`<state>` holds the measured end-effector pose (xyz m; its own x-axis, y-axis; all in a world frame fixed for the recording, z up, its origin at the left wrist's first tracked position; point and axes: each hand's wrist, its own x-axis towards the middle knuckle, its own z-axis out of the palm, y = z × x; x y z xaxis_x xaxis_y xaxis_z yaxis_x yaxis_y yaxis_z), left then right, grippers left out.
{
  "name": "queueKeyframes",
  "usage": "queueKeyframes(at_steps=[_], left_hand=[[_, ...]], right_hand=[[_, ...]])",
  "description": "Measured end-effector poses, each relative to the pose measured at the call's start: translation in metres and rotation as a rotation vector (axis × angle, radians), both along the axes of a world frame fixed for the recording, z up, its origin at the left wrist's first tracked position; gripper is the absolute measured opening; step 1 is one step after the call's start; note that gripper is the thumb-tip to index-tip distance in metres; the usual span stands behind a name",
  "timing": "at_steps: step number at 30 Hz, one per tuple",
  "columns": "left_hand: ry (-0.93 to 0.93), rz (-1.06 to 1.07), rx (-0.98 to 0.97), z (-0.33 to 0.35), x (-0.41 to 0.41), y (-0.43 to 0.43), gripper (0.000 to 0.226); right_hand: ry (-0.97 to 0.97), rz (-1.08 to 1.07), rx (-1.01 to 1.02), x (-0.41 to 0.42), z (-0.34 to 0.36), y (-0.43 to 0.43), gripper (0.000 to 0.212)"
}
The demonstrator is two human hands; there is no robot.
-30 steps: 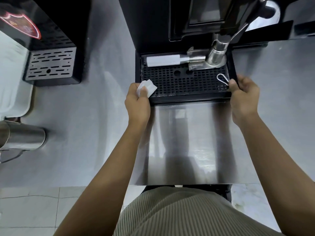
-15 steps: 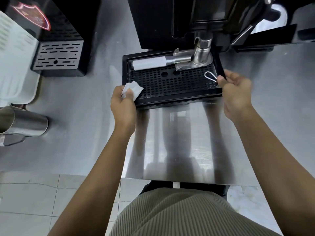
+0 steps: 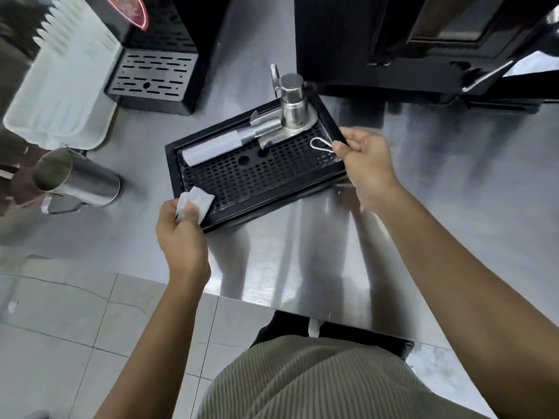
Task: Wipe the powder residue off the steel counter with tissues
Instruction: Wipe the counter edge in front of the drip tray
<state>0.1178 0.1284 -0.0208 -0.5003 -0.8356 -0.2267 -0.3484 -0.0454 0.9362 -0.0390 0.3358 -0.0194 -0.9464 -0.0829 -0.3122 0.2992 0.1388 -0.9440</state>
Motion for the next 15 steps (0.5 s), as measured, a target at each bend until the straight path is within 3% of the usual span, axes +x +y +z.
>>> queueKeyframes(at_steps=[15], left_hand=[[0.047, 0.457, 0.027, -0.003, 0.063, 0.004, 0.023]], right_hand=[[-0.018, 0.439, 0.006, -0.015, -0.008, -0.099, 0.027]])
